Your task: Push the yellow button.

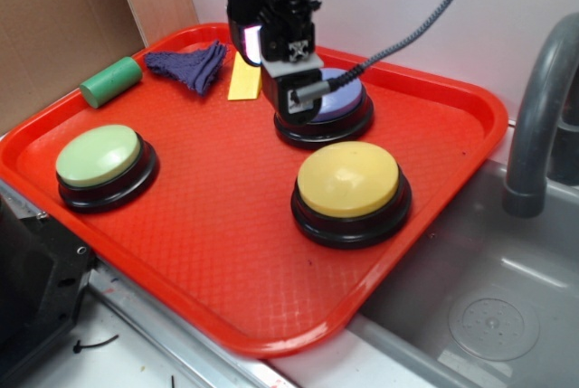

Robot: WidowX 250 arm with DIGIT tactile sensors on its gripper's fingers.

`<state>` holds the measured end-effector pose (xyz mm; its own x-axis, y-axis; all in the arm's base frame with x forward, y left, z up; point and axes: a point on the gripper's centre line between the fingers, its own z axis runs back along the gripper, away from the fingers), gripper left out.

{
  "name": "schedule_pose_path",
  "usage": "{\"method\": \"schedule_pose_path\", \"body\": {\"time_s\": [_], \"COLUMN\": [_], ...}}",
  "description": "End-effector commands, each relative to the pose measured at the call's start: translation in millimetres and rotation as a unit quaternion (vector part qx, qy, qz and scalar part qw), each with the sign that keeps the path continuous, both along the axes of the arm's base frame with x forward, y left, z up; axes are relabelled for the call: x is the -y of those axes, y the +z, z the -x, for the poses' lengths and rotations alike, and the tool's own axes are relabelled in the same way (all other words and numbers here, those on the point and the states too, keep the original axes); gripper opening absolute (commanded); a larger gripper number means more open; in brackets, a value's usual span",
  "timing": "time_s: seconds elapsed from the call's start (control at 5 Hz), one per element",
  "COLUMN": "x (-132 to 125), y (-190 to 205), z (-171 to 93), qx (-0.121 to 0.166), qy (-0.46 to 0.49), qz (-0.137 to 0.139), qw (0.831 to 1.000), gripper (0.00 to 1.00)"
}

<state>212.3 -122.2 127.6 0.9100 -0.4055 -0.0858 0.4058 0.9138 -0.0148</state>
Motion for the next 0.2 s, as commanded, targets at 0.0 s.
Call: {"method": "schedule_pose_path", "body": {"time_s": [0.0], "x": [5.9], "y": [41.0], "z": [8.8], "qx": [0.064], "qy": [0.009], "qz": [0.017], "qw": [0.998], "gripper": [1.0]}}
